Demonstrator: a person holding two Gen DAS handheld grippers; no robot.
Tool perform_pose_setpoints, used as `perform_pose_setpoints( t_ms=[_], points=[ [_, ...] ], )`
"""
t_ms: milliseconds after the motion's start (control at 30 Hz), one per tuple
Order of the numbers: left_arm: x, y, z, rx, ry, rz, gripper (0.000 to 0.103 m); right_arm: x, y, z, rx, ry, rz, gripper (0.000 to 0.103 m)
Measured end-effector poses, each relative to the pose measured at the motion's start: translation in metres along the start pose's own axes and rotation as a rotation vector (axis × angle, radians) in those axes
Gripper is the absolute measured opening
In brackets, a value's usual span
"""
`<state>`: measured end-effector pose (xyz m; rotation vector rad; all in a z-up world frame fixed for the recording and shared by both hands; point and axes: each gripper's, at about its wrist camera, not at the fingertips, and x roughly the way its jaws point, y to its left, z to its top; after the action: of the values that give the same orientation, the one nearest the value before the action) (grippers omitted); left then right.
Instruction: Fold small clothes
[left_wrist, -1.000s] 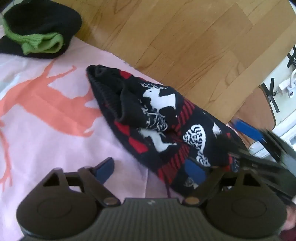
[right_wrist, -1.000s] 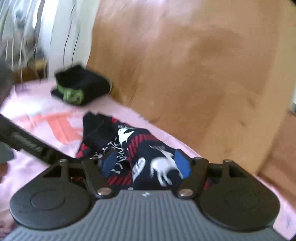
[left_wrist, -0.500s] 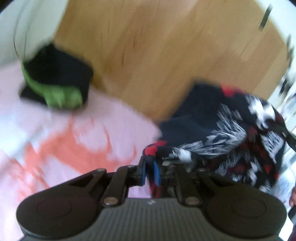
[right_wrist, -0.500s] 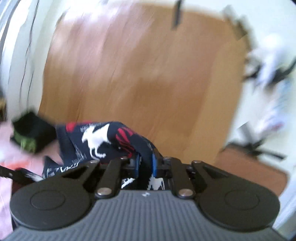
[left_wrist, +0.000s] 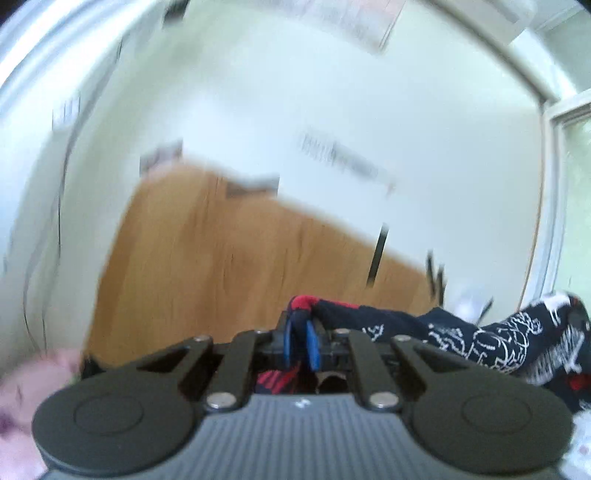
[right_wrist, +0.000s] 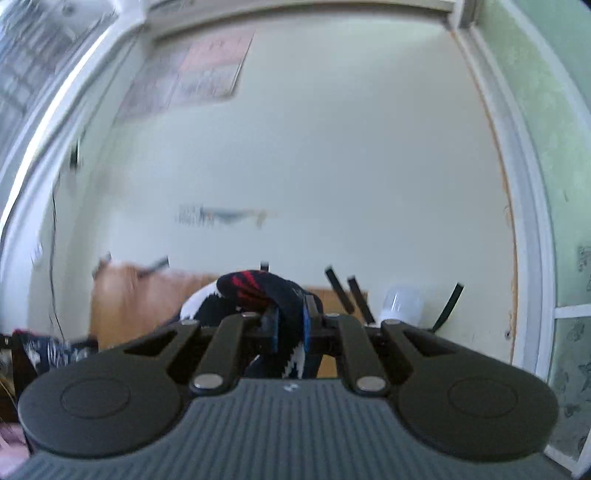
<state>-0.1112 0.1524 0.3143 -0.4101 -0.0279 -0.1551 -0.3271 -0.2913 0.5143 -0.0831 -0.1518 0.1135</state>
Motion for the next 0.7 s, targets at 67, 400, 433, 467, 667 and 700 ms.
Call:
perform_pose_setpoints(
  t_ms=[67, 400, 433, 467, 667, 700],
  points=[
    [-0.015, -0.01, 0.02, 0.024, -0.044, -0.002, 0.009, -0.012, -0.003, 0.009, 0.03, -0.01, 0.023, 0.015],
    [0.004, -0.036, -0.023, 0.245, 0.056, 0.141, 0.009, 0.019, -0.012, -0.102, 0.124, 0.217, 0.079, 0.015],
    [0.021, -0.028, -0.047, 0.264, 0.125, 0.165, 0.009, 0.031, -0.016, -0.135, 0.14, 0.296, 0.078, 0.015],
    [0.037, -0.017, -0.075, 0.278, 0.206, 0.188, 0.009, 0.043, -0.018, -0.176, 0.157, 0.391, 0.076, 0.015],
    [0.056, 0.04, -0.25, 0.318, 0.706, 0.22, 0.009, 0.058, -0.017, -0.399, 0.317, 0.999, 0.111, 0.017],
    [0.052, 0.042, -0.266, 0.353, 0.742, 0.235, 0.01, 0.064, -0.014, -0.414, 0.311, 1.057, 0.142, 0.024]
  ],
)
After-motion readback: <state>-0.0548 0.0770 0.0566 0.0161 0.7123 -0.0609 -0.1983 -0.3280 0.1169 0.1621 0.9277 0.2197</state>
